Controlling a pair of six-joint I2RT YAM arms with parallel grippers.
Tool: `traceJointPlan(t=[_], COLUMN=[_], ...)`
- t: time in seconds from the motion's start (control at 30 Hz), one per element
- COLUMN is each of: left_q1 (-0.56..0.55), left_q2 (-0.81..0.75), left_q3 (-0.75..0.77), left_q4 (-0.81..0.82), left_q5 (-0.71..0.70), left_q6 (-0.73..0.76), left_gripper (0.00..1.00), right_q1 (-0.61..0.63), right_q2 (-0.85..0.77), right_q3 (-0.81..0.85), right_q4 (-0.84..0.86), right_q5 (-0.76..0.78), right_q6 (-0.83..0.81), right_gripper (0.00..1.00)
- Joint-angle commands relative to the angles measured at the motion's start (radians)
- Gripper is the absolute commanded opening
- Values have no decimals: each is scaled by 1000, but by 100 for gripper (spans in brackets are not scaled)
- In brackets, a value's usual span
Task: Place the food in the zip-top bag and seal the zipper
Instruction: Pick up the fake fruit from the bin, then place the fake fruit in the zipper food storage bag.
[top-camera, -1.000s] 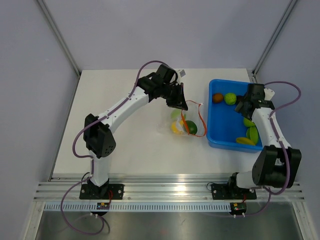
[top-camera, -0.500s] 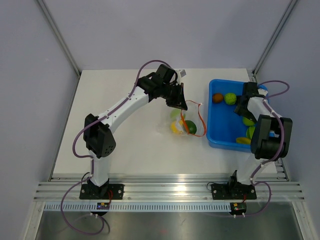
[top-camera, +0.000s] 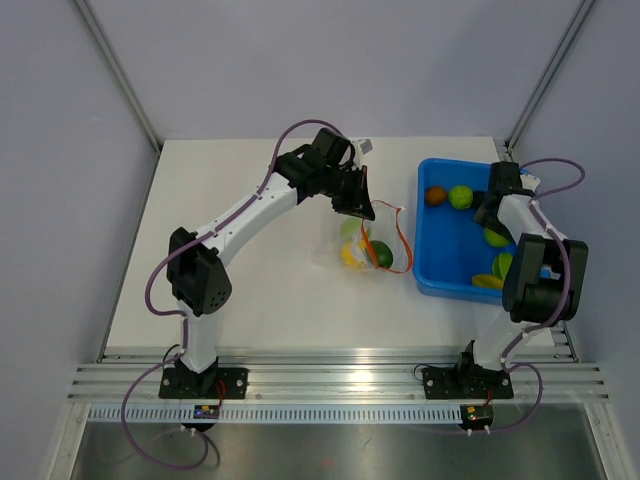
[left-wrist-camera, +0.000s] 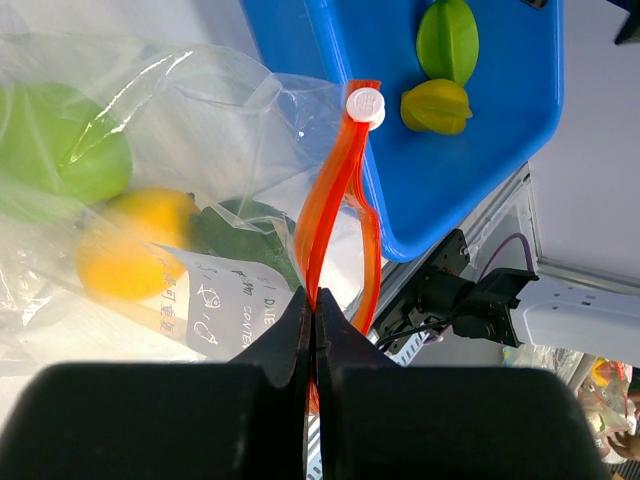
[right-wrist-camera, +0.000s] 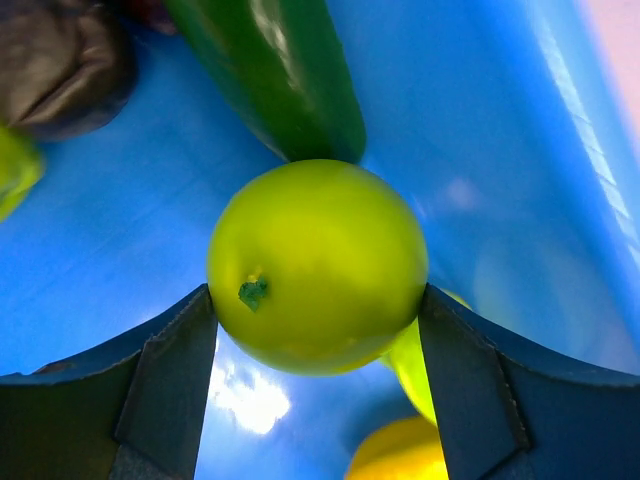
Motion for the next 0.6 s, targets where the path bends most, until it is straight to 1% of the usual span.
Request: traceJointPlan(t=[0.0, 0.17, 0.27, 0.33, 0.43, 0.47, 0.57], left_q1=[7, 11, 13, 13, 13, 13, 13], left_q2=[-5, 19, 45, 62, 87, 91, 102], left_q3=[53, 100, 148, 162, 191, 202, 216], left_q4=[28, 7, -17, -15, -17, -17, -17], left_q5=[38, 41, 59, 67, 79, 79, 79], left_q6=[8, 21, 20, 14, -1, -11, -12], left_gripper=[0, 0, 0, 0, 0, 0, 0], right_q1=[-6, -4, 6, 28, 106, 176, 305], right_q2=[-194, -387, -543, -594, -639, -650, -660], right_q3=[-25, -68, -65, -41, 21, 35, 65], right_q4=[-21, -113, -162, -190, -282, -297, -310], right_q5=[-50, -157, -241, -306, -352, -344, -347], right_q6=[30, 26, 15, 15, 43, 62, 116], right_gripper=[58, 56, 55, 55, 55, 55, 56])
